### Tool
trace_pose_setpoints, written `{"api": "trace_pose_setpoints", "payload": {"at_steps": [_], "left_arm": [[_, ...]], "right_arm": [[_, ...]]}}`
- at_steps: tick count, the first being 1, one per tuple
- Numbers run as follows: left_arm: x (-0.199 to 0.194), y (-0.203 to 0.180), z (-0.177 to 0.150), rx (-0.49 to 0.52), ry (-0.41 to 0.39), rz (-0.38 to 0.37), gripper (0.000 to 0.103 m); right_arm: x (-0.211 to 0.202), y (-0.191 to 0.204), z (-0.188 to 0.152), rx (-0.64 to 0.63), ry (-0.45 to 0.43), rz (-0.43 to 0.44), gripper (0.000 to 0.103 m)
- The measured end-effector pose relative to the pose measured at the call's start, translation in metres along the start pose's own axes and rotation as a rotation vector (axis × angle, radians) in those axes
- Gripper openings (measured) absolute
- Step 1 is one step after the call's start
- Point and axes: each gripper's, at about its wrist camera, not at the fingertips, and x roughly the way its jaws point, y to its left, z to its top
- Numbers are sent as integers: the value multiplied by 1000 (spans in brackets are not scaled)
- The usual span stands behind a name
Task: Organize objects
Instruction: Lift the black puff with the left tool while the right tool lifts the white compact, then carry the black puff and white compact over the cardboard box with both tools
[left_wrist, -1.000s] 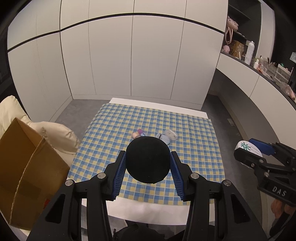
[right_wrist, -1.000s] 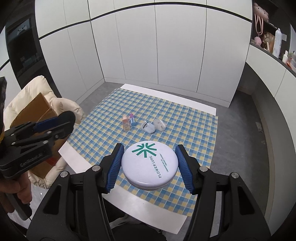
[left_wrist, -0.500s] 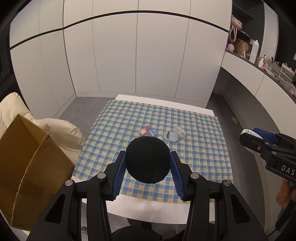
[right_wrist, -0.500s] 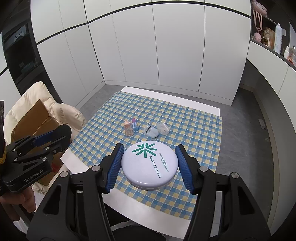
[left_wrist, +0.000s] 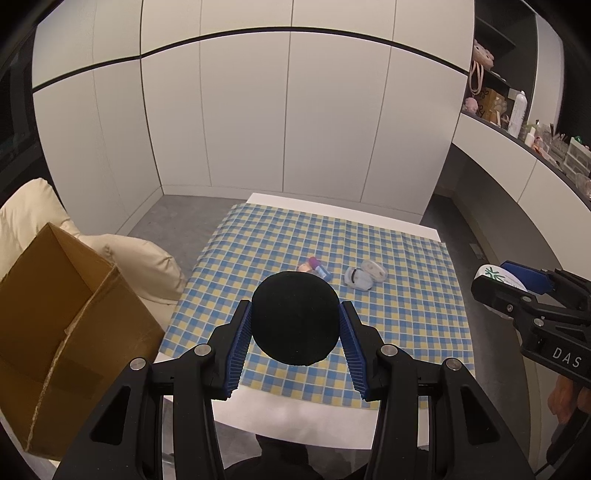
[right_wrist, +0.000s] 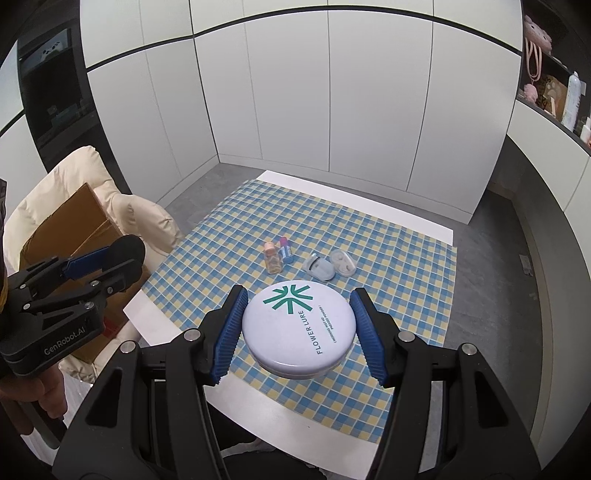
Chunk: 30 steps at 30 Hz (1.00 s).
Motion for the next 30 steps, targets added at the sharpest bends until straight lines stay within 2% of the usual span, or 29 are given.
{"api": "trace_pose_setpoints", "payload": {"at_steps": [30], "left_arm": [[-19,67,-9,-95,-56,97,47]], "right_arm": [[20,65,21,-69,-14,68,60]]}}
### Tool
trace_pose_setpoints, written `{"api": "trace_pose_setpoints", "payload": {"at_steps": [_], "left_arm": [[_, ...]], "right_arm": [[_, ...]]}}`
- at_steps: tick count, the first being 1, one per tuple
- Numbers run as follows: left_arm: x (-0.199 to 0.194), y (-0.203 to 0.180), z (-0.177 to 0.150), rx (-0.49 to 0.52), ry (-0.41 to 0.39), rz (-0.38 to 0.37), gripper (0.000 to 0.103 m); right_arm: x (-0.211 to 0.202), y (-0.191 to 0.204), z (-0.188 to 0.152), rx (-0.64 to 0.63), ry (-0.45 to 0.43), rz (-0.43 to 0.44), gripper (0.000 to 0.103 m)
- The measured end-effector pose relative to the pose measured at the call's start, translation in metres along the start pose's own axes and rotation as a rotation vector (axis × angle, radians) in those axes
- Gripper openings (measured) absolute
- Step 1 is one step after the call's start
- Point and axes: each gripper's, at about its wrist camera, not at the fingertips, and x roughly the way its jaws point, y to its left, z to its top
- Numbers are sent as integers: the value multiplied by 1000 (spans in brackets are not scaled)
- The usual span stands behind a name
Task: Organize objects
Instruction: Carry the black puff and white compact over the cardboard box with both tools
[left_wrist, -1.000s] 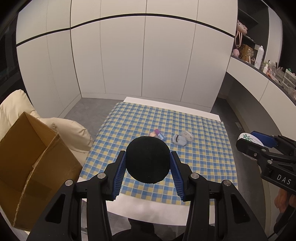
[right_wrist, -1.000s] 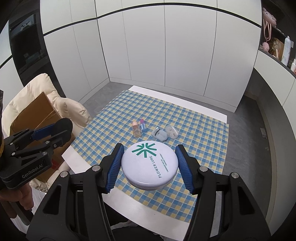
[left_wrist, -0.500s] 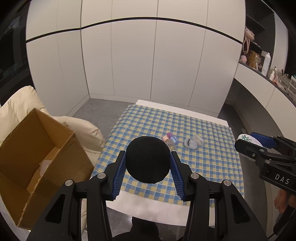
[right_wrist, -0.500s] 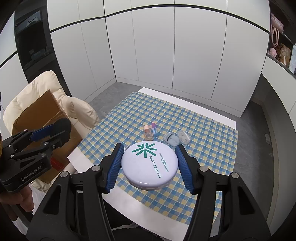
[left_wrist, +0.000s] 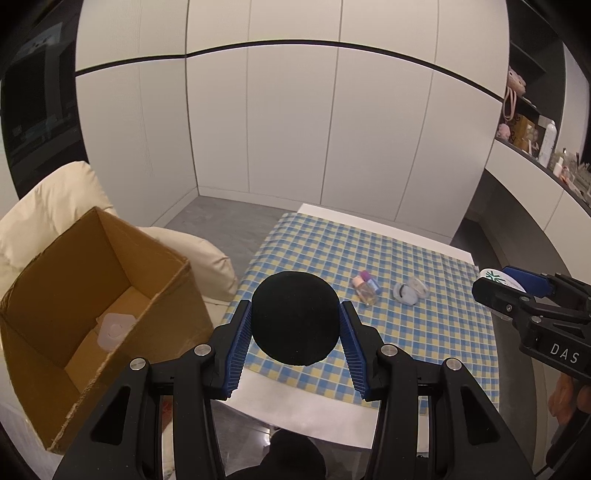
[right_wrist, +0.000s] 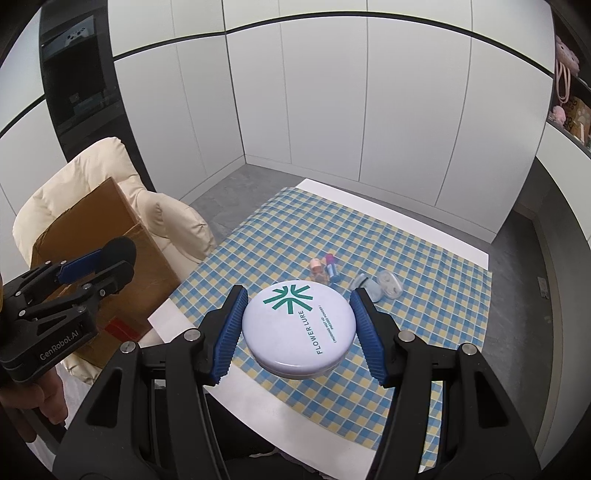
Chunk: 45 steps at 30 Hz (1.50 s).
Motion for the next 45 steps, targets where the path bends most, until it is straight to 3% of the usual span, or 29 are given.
{"api": "trace_pose_setpoints", "payload": {"at_steps": [45], "left_arm": [[-34,118,-16,-153,-27,168,47]], "right_arm": [[29,122,29,-147,-19,152,60]]}}
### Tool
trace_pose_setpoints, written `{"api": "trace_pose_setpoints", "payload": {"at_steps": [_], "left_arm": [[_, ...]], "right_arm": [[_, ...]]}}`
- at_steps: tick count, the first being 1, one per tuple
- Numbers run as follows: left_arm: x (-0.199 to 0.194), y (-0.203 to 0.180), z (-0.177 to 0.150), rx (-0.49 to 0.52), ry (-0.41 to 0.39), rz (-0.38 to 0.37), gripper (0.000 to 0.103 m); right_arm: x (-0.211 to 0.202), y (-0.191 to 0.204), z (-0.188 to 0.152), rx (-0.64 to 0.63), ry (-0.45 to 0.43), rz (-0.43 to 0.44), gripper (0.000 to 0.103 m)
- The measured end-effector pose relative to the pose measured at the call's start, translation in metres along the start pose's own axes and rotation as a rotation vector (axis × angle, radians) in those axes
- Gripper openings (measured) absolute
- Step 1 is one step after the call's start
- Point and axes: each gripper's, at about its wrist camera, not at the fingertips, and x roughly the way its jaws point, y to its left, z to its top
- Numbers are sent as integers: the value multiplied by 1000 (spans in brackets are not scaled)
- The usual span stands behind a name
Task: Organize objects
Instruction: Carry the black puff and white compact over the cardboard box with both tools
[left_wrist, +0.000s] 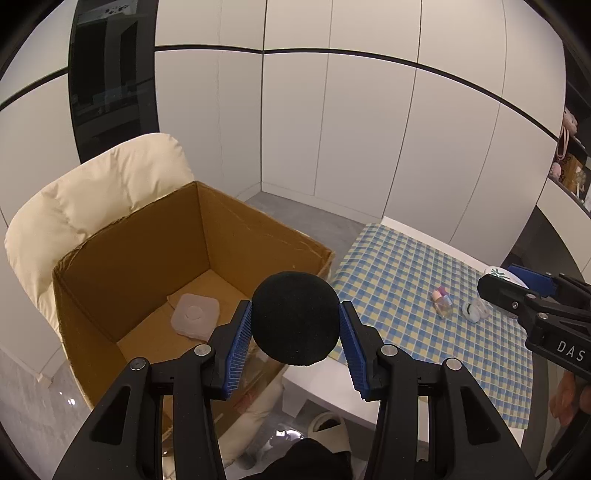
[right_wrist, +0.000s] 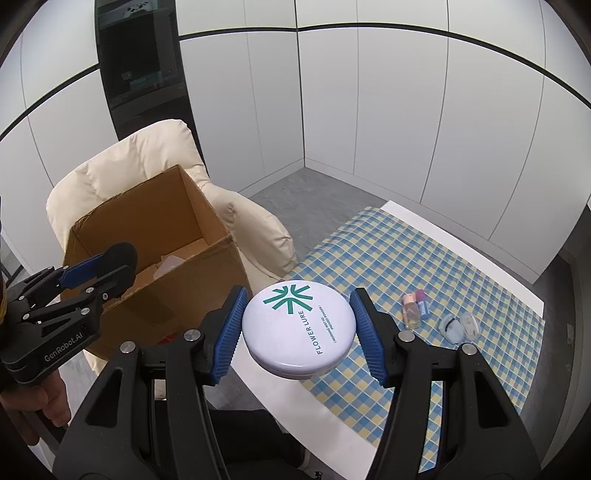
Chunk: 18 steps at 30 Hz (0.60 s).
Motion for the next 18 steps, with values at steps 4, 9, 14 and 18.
{"api": "trace_pose_setpoints", "payload": {"at_steps": [4,9,14,18], "left_arm": [[-1,6,0,-6,2,11,47],[-3,13,-2,-17,2,26,47],[-7,18,-4,-27,3,40,47],[-7,23,-7,-31,12,48,47]], "right_arm": [[3,7,2,-8,3,9,60],[6,17,5,-21,2,21,60],[9,26,7,-33,3,33,60],[11,33,8,-44,3,43,60]]}}
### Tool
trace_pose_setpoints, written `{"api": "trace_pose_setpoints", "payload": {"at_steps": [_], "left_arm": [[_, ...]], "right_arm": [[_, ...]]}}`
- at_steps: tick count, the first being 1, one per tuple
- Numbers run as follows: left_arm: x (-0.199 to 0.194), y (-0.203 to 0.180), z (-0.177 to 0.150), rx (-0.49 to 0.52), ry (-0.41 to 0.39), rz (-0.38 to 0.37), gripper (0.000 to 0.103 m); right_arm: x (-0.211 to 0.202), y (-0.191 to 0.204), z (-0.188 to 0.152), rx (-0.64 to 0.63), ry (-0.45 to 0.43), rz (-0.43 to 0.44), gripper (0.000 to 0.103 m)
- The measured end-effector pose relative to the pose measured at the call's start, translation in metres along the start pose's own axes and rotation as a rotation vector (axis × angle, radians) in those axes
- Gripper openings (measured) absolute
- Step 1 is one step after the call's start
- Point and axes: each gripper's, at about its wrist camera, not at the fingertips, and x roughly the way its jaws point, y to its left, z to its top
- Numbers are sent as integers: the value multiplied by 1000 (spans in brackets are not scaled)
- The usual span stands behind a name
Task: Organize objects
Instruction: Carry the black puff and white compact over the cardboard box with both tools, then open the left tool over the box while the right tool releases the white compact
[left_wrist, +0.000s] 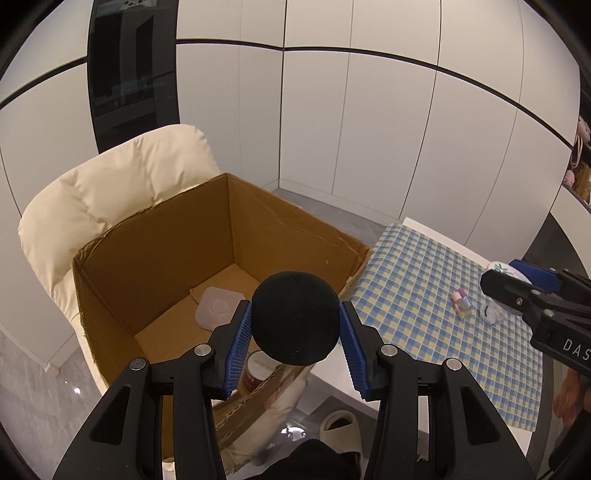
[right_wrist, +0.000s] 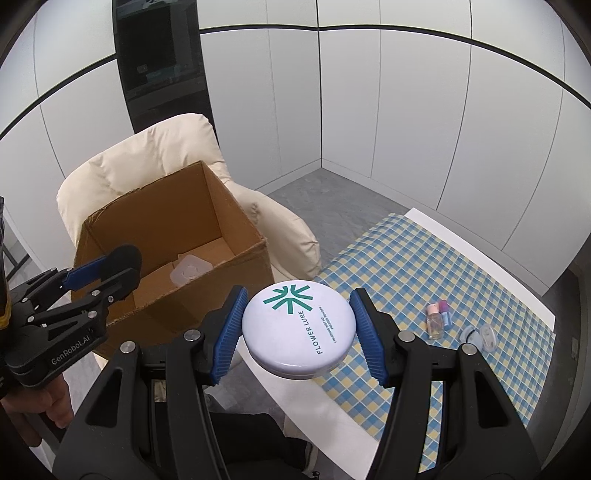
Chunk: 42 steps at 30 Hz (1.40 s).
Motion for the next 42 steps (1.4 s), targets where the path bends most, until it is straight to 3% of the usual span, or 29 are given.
{"api": "trace_pose_setpoints", "payload": {"at_steps": [24,29,32,35,36,42], "left_arm": [[-2,48,-6,-53,2,80,47],[5,54,-10,-41,-5,96,51],[5,56,-12,-25,-18,133,65],[-2,64,-10,-50,-32,160,88],[-6,68,-9,-67,-44,159,101],[-23,95,-7,-138,-92,177,103]], "right_arm": [[23,61,16,-87,12,71,60],[27,77,19,-119,14,85,60],[31,83,20,-124,18,89,60],[35,91,22,-134,21,93,60],[36,93,22,-136,22,93,60],[40,110,25,-152,20,111,60]]}}
